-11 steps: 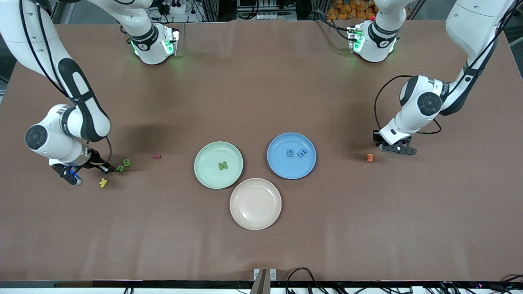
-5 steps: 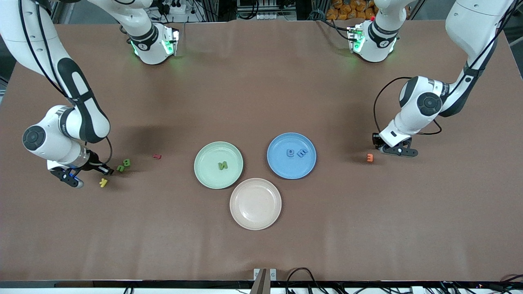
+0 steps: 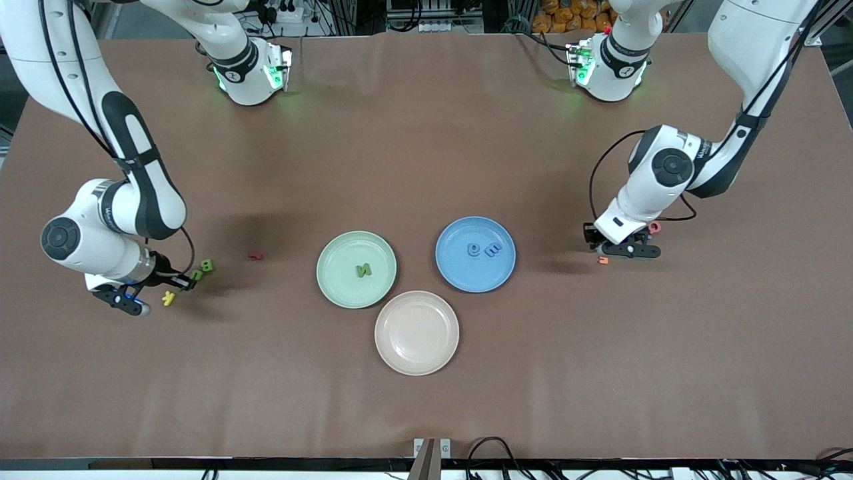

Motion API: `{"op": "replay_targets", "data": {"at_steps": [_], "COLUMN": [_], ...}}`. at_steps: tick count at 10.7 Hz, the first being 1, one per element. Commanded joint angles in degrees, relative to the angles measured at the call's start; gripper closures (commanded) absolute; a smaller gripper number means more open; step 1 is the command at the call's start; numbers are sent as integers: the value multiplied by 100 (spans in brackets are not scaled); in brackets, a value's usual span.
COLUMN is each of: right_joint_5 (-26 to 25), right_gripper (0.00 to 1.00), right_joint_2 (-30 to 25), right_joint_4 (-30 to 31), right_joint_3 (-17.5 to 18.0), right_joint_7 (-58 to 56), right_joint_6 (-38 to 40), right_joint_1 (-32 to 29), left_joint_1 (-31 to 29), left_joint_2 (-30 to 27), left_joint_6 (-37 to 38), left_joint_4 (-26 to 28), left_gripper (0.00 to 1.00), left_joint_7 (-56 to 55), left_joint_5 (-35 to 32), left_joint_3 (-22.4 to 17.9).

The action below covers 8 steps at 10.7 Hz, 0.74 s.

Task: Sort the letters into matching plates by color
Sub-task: 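Drop the c on the blue plate while the right gripper drops the d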

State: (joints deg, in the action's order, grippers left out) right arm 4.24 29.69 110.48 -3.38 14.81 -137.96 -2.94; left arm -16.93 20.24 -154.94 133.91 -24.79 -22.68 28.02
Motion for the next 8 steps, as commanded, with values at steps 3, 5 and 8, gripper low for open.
{"op": "replay_targets", "data": {"at_steps": [3, 5, 8], "right_joint_5": [-29, 41, 24], "right_gripper": [82, 82, 82], "right_joint_2": [-60, -51, 19], "right_joint_4": [-491, -571, -1036], "right_joint_3": [-14, -14, -5], "right_joint_7": [5, 257, 1092], "right_joint_6": [656, 674, 1288], "right_joint_1": [872, 1442, 2199], "left_joint_1": [1075, 1489, 2043], "left_joint_2": [-29, 85, 112], "left_joint_6": [921, 931, 940], "left_joint_4": [-698, -926, -1191], "left_gripper": [100, 100, 100], "left_joint_7": [-1744, -2474, -3398], "left_joint_5": [-158, -123, -97], "left_joint_3": [-7, -7, -7]}}
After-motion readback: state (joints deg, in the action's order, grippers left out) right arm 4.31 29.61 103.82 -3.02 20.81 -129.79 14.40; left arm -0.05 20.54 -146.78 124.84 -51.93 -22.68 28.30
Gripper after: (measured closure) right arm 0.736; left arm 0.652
